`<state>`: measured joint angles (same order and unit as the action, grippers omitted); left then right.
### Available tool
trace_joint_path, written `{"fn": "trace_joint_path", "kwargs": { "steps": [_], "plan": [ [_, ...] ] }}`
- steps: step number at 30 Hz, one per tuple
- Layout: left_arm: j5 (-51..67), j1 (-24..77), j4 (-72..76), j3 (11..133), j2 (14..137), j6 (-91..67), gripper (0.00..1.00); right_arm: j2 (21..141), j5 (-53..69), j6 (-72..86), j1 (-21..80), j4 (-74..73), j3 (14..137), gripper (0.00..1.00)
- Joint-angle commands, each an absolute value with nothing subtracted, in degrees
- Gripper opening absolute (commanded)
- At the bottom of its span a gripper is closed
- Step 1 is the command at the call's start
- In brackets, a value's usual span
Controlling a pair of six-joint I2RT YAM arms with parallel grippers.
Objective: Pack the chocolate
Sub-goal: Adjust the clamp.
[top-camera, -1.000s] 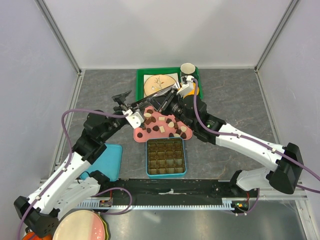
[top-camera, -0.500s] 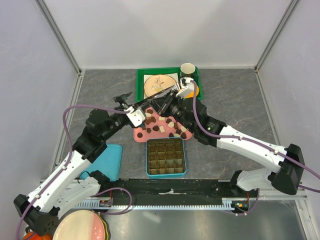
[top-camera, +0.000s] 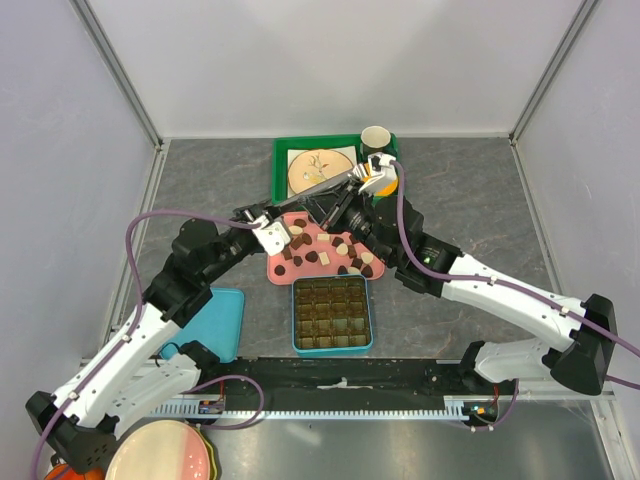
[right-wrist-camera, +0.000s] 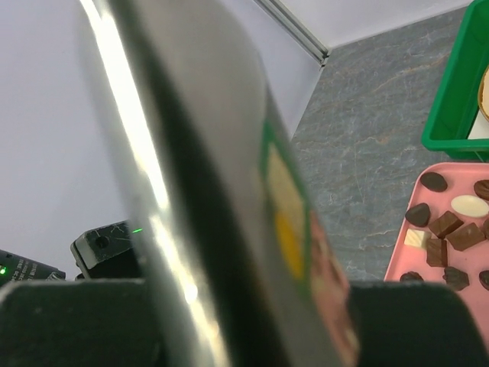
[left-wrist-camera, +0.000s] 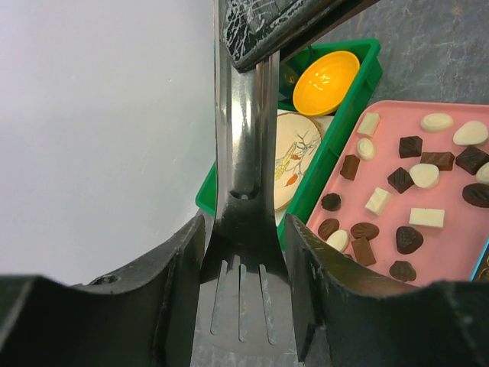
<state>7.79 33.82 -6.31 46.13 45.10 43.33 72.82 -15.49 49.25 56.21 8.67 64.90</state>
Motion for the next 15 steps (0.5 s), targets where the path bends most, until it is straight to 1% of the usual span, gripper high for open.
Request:
{"fn": "trace_joint_path", "kwargs": {
  "steps": [1,4,5,7,8,10,11,12,13,14,15],
  "plan": [
    [3.08,32.78,-6.24,46.93,44.47,45.09,0.49,70.84,-14.33,48.51,56.51,8.7,65.83,0.0],
    [3.16,32.78,-5.98,46.32,44.03,45.7,0.47,71.1,-13.71,48.52,56.51,8.79,65.92,0.0],
    [3.16,32.78,-5.98,46.06,43.95,45.79,0.45,71.28,-13.36,48.43,56.51,8.96,66.0,0.0],
    [3.34,32.78,-5.98,45.7,43.68,46.23,0.4,71.37,-12.57,47.73,56.51,9.31,65.92,0.0],
    [3.34,32.87,-6.06,45.53,43.51,46.4,0.33,71.45,-12.39,46.51,56.51,9.75,65.83,0.01],
    [3.51,32.78,-5.98,45.18,43.16,46.67,0.28,71.46,-11.7,45.01,56.51,10.63,65.22,0.05],
    [3.43,32.78,-6.15,45.18,43.15,46.67,0.22,71.54,-10.99,43.0,56.51,11.85,65.04,0.07],
    [3.69,32.78,-6.15,45.18,43.07,46.67,0.18,71.46,-10.46,41.76,56.51,12.39,64.69,0.12],
    [3.87,32.87,-6.41,45.18,42.98,46.76,0.12,71.46,-8.98,40.53,56.43,13.35,64.34,0.15],
    [3.95,32.87,-6.5,45.35,42.89,46.58,0.09,71.19,-8.79,38.52,56.51,15.19,63.38,0.2],
    [4.04,32.87,-6.59,45.44,42.8,46.41,0.06,70.84,-8.79,37.8,56.51,16.25,62.76,0.23]
  ]
}}
